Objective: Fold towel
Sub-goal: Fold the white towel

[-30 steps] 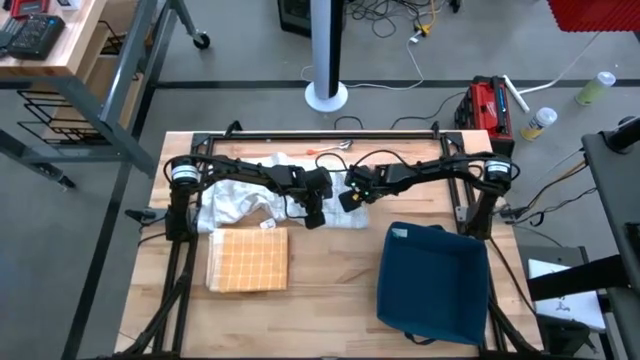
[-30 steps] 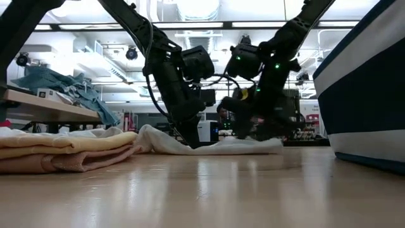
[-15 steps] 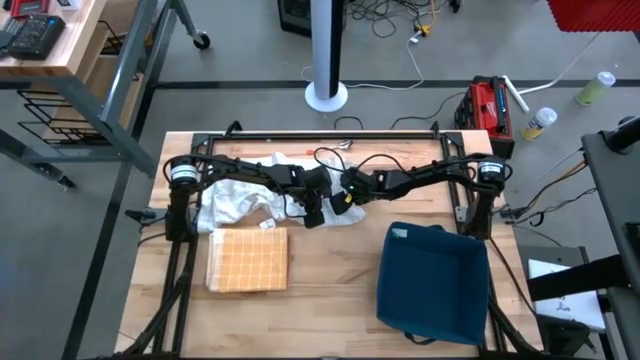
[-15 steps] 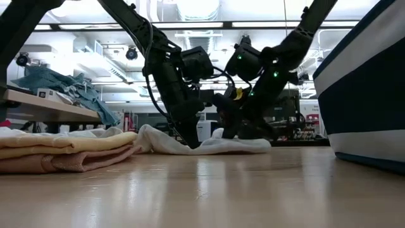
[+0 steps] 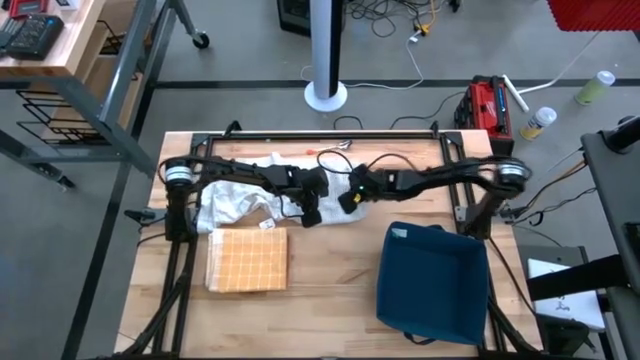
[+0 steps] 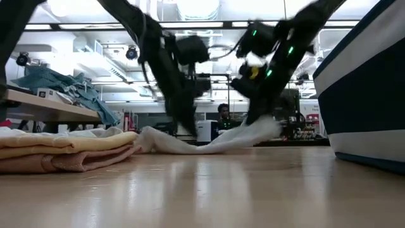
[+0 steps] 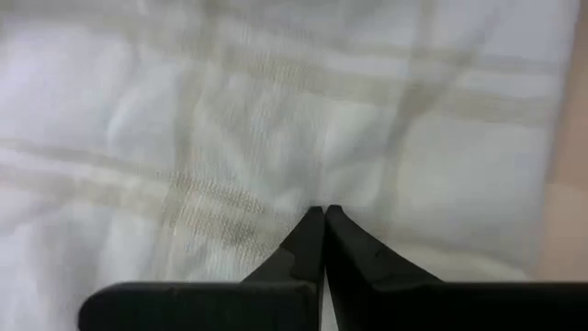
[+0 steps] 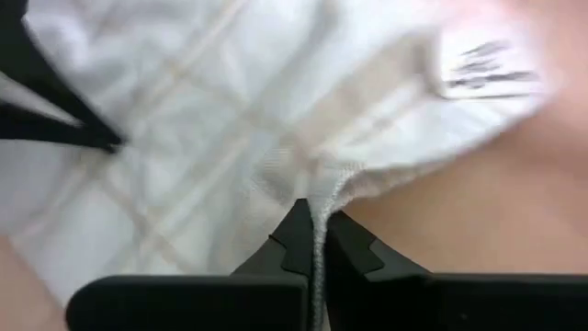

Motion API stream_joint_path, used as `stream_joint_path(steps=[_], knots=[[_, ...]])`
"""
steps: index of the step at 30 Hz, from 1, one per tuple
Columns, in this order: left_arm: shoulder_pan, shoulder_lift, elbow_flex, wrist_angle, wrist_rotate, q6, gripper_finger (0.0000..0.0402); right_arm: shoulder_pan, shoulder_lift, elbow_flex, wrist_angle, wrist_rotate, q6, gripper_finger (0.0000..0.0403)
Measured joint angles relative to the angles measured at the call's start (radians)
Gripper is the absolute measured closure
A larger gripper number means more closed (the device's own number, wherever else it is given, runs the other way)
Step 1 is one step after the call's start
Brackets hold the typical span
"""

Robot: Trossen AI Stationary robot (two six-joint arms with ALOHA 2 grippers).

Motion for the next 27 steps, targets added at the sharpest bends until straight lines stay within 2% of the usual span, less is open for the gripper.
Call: stream_joint_path(steps=[4, 11, 14, 20, 23, 27], knots=[[-0.012, -0.109, 0.006, 0.019, -0.057, 0.003, 0.0401, 0.012, -0.158, 0.036, -0.241, 0.195, -0.066, 0.0401], [-0.009, -0.255, 0.006, -0.093, -0.311, 0.013, 0.0401, 0.013, -0.400, 0.084, -0.481, 0.459, -0.154, 0.0402], [-0.008, -0.294, 0.005, -0.167, -0.354, 0.013, 0.0401, 0.012, -0.458, 0.116, -0.592, 0.563, -0.178, 0.0402], [-0.008, -0.389, -0.027, -0.280, -0.448, -0.066, 0.0401, -0.004, -0.529, 0.221, -0.792, 0.702, -0.271, 0.0402], [-0.007, -0.479, -0.071, -0.309, -0.472, -0.108, 0.0401, -0.016, -0.544, 0.314, -0.843, 0.716, -0.295, 0.0403], [-0.008, -0.625, -0.161, -0.296, -0.478, -0.158, 0.0401, -0.022, -0.536, 0.398, -0.811, 0.564, -0.333, 0.0403]])
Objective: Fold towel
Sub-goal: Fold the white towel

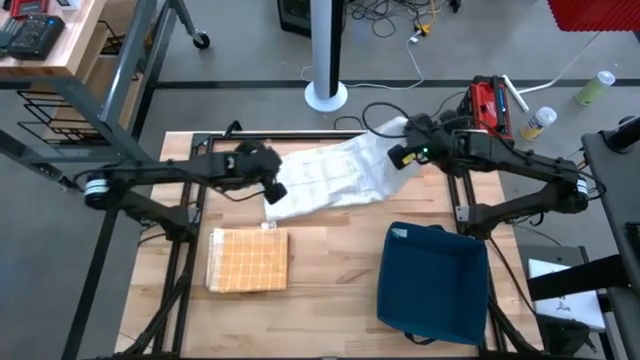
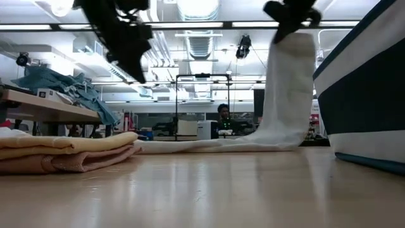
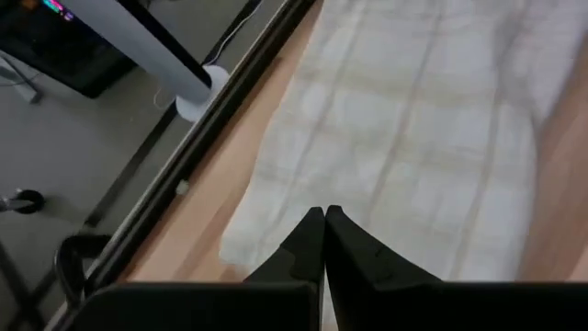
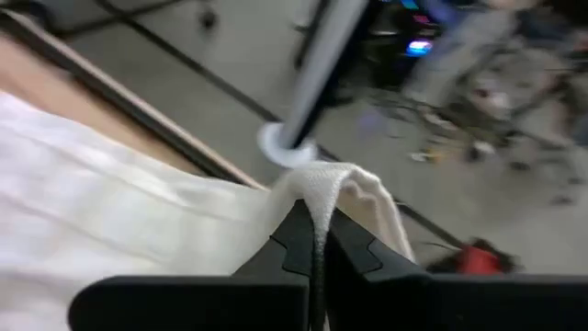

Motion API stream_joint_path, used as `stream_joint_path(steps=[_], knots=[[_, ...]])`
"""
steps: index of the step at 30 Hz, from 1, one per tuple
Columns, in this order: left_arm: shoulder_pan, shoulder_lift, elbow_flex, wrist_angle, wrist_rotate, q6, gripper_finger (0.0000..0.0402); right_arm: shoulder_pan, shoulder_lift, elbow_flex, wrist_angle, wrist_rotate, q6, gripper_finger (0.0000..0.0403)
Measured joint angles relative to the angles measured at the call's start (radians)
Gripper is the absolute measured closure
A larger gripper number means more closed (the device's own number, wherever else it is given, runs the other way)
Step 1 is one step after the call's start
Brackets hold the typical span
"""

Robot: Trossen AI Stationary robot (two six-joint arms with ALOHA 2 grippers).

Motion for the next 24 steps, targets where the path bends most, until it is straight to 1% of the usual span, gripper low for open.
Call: stream_joint_path(steps=[2, 4, 6, 10, 13, 17, 20, 22, 24], knots=[[-0.001, -0.068, -0.054, 0.017, 0.000, -0.023, 0.0401, 0.004, 0.030, 0.018, 0.033, -0.058, -0.006, 0.0403], [-0.001, -0.141, -0.112, 0.022, -0.005, -0.048, 0.0401, 0.008, 0.082, 0.028, 0.084, -0.094, -0.013, 0.0403], [-0.001, -0.217, -0.166, 0.046, -0.029, -0.072, 0.0401, 0.005, 0.140, 0.039, 0.147, -0.148, -0.020, 0.0403], [-0.001, -0.364, -0.271, 0.065, -0.048, -0.089, 0.0401, 0.006, 0.289, 0.084, 0.299, -0.267, -0.057, 0.0403], [-0.001, -0.475, -0.324, 0.072, -0.063, -0.115, 0.0401, 0.006, 0.420, 0.156, 0.372, -0.326, -0.062, 0.0403], [0.000, -0.594, -0.387, 0.065, -0.058, -0.149, 0.0401, 0.011, 0.599, 0.283, 0.380, -0.335, -0.062, 0.0403], [0.000, -0.662, -0.448, 0.058, -0.007, -0.196, 0.0401, 0.025, 0.724, 0.376, 0.371, -0.364, -0.061, 0.0403], [-0.001, -0.693, -0.499, 0.045, 0.009, -0.225, 0.0401, 0.040, 0.794, 0.442, 0.375, -0.403, -0.062, 0.0403], [-0.001, -0.714, -0.538, 0.053, 0.009, -0.243, 0.0401, 0.056, 0.860, 0.510, 0.373, -0.411, -0.062, 0.0403]])
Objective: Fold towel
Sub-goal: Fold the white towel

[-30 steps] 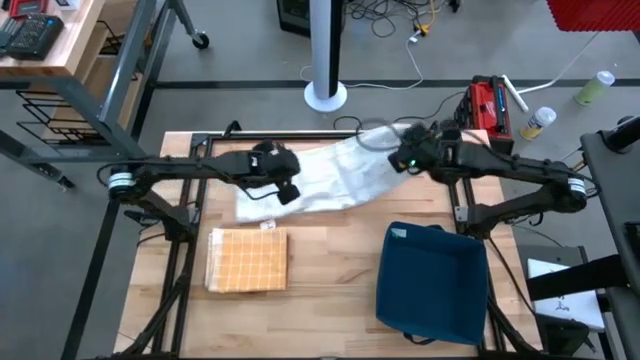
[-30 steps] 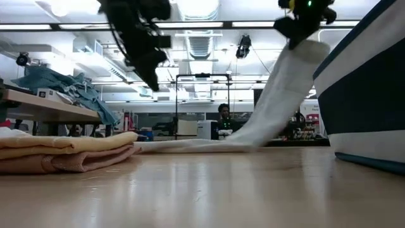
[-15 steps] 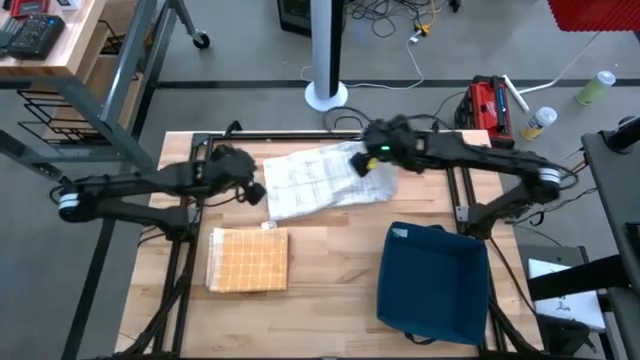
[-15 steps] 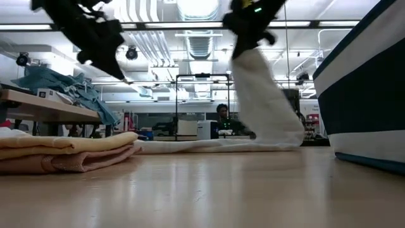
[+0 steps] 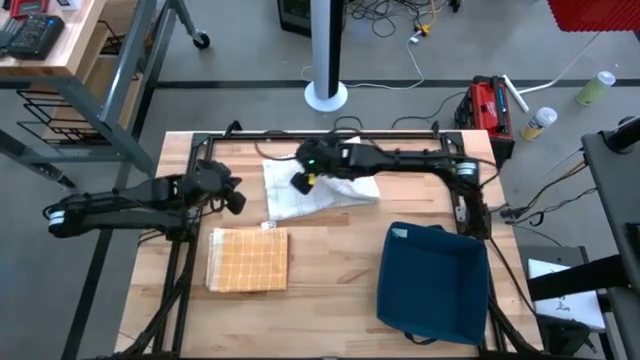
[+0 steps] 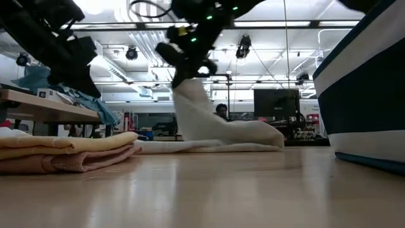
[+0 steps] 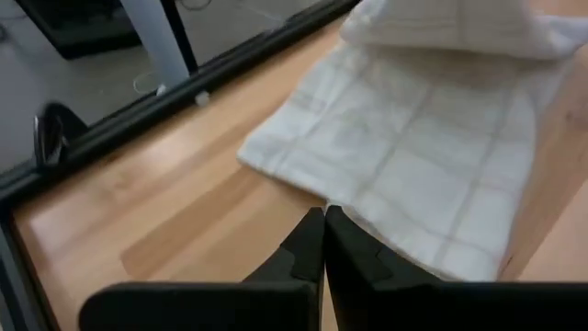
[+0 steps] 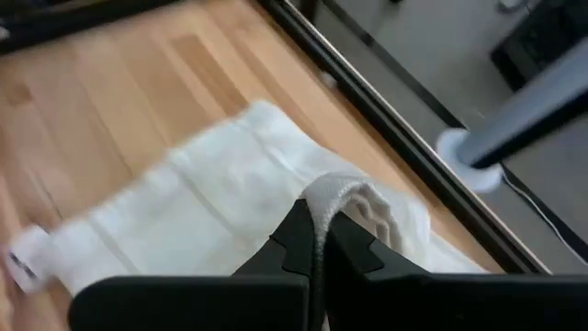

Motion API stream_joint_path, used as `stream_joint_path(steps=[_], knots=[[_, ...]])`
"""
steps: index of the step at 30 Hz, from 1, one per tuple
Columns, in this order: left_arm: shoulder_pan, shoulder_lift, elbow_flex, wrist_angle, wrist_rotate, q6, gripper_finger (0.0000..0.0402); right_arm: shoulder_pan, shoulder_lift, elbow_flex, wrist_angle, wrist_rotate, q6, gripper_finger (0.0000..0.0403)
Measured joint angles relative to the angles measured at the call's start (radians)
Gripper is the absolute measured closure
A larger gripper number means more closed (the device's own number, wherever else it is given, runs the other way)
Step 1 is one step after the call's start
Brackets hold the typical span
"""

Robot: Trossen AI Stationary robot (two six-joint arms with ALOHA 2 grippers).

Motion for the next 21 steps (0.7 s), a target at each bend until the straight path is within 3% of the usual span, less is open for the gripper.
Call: stream_joint_path(steps=[4, 14, 21], knots=[[0.000, -0.015, -0.047, 0.034, 0.000, -0.003, 0.0401, 0.029, 0.133, 0.150, -0.019, 0.000, -0.017, 0.0403], [0.000, 0.013, -0.035, 0.091, 0.036, -0.002, 0.0401, 0.079, 0.389, 0.498, -0.127, 0.005, -0.084, 0.0403], [0.003, 0.081, -0.039, -0.017, 0.069, -0.084, 0.0401, 0.099, 0.417, 0.563, -0.095, 0.048, -0.136, 0.0403]])
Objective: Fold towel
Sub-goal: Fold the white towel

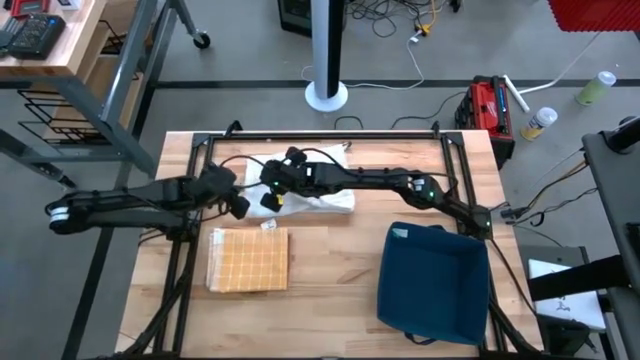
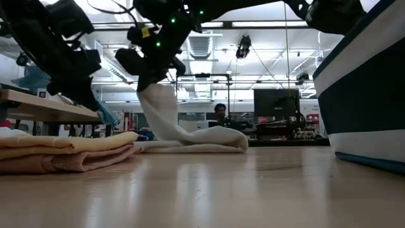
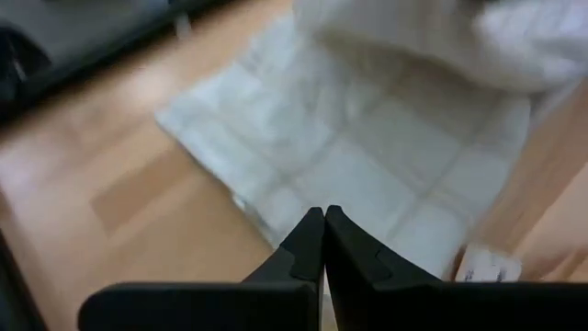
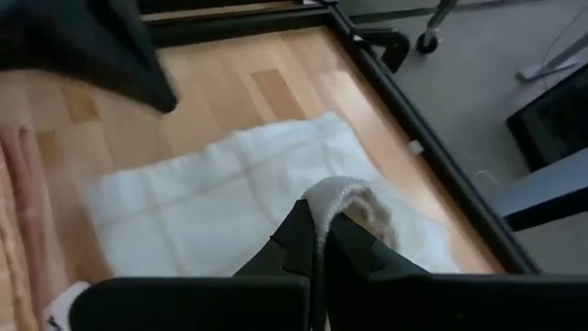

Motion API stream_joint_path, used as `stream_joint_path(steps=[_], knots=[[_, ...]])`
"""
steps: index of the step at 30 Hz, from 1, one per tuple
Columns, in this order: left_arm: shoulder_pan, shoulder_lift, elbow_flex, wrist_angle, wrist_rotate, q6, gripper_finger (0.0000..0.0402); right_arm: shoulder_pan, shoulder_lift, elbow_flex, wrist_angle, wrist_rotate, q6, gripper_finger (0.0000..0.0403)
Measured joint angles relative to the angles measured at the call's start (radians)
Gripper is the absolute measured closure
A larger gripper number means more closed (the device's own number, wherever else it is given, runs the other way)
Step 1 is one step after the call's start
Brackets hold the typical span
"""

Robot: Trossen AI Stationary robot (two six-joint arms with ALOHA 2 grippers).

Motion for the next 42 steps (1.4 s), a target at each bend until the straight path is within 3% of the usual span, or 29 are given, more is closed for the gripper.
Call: stream_joint_path(steps=[3, 11, 17, 19, 21, 26, 31, 42], knots=[[0.000, 0.050, 0.000, 0.008, 0.003, -0.014, 0.0401, -0.001, -0.012, 0.000, 0.006, 0.029, -0.010, 0.0403], [0.021, 0.271, 0.002, -0.060, -0.122, -0.158, 0.0401, -0.001, -0.041, 0.002, -0.010, 0.095, -0.042, 0.0403], [0.043, 0.427, -0.009, -0.057, -0.114, -0.205, 0.0401, -0.006, -0.067, 0.002, -0.012, 0.120, -0.061, 0.0403], [0.044, 0.478, -0.015, 0.035, -0.081, -0.182, 0.0401, -0.005, -0.076, 0.002, -0.021, 0.118, -0.066, 0.0403], [0.045, 0.518, -0.033, 0.122, -0.043, -0.154, 0.0401, -0.005, -0.078, 0.002, -0.023, 0.087, -0.070, 0.0403], [0.052, 0.605, -0.080, 0.375, 0.017, -0.104, 0.0401, -0.019, -0.092, 0.001, -0.024, -0.150, -0.011, 0.0403], [0.058, 0.607, -0.117, 0.559, 0.174, -0.068, 0.0401, -0.036, -0.092, 0.001, 0.036, -0.178, -0.007, 0.0403], [0.071, 0.527, -0.138, 0.524, 0.170, -0.071, 0.0401, -0.047, -0.047, -0.001, 0.124, -0.270, 0.052, 0.0403]])
